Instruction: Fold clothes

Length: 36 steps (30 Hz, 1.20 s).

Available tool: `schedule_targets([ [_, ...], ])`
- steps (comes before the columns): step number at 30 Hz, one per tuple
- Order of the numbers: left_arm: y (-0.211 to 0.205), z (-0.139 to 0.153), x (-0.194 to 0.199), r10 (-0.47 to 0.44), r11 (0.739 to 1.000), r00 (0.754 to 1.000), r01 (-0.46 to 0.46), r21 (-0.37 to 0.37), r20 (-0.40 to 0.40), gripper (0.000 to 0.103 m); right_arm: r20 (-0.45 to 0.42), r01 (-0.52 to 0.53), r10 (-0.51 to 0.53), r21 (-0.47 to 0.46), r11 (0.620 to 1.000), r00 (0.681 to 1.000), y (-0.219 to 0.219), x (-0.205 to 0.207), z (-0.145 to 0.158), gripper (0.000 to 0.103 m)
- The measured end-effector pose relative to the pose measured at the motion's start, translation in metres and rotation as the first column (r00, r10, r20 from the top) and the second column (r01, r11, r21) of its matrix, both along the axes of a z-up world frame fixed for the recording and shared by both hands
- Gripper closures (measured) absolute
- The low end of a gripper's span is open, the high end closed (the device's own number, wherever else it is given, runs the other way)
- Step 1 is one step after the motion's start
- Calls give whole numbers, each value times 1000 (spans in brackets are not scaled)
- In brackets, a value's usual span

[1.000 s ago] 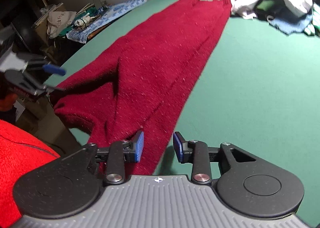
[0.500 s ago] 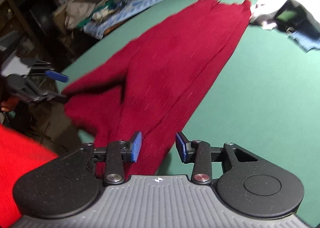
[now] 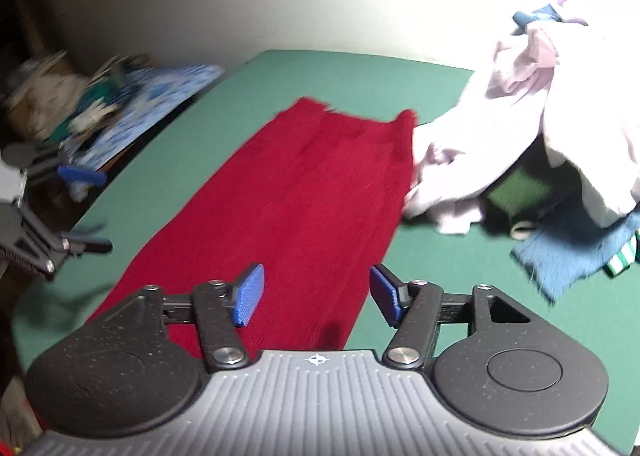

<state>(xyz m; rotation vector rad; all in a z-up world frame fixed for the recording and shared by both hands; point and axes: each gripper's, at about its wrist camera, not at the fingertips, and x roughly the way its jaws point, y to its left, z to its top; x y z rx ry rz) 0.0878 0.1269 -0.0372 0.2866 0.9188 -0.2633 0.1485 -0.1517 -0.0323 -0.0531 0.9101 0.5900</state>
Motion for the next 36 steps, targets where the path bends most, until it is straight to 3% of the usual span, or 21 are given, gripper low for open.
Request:
schedule_targets([
  [3, 9, -15, 37, 8, 999, 999, -10, -50, -36, 16, -59, 98, -98, 2, 995, 993, 3, 21, -17, 42],
  [7, 14, -30, 68, 10, 997, 999, -14, -82, -42, 16, -85, 150, -148, 11, 989, 985, 1, 29, -33, 44],
  [13, 29, -47, 106, 49, 968, 993, -73, -240, -103, 16, -128, 218, -215, 8, 976, 968, 11, 40, -42, 45],
  [24, 32, -60, 124, 48, 942, 993, -79, -327, -103, 5, -129, 229, -222, 39, 973, 967, 16, 52, -52, 46],
  [30, 36, -61, 141, 83, 915, 992, -114, -387, -97, 12, -130, 181, -168, 98, 979, 977, 19, 83, -52, 47],
  [36, 45, -62, 166, 109, 878, 988, -149, -455, -111, 10, -131, 211, -189, 187, 959, 973, 11, 118, -55, 47],
])
